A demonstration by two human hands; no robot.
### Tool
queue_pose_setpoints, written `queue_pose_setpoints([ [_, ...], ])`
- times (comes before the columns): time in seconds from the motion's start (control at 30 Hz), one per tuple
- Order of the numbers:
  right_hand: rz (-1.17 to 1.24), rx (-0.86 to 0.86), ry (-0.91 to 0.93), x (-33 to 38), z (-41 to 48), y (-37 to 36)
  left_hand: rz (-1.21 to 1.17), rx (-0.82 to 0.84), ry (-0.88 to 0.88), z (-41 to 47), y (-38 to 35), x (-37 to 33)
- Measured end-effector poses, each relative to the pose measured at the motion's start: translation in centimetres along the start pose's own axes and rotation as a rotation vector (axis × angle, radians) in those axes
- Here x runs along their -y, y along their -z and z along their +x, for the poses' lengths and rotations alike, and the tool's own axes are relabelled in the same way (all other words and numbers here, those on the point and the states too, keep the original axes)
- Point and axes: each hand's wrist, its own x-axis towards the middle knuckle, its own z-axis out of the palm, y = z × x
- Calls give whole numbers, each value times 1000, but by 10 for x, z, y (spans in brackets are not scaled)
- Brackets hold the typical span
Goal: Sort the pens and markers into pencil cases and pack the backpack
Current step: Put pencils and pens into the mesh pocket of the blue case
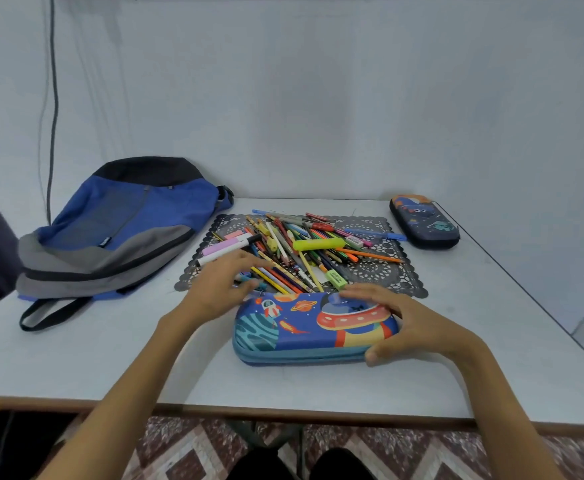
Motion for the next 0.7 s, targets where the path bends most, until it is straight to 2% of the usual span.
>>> queue_pose_setpoints([
  [0.03, 54, -9, -3, 1, 0, 1, -69, 43, -35, -2, 2, -12],
  [0.1, 98, -41, 8, 3, 0, 4, -128, 269, -48, -6, 6, -40],
  [0.17, 122, -104, 7, 5, 4, 6, 24, 501, -102, -5, 5, -62],
  [0.2, 133, -149, 2, 5, 6, 6, 126, 539, -142, -4, 4, -69],
  [0.27, 134, -270, -5, 3, 10, 5, 189, 495, -161, 1, 5, -77],
  [0.37, 89, -438, -15, -1, 9, 1, 63, 438, -76, 9, 14, -80],
  [0.5, -5, -490, -88, -16, 1, 2, -184, 464, 63, 8, 34, -87],
  [0.63, -73, -589, -52, -23, 5, -1, -495, 513, 214, 1, 33, -76],
  [0.7, -163, -618, -50, -26, 14, -3, -598, 470, 306, -15, 33, -70],
])
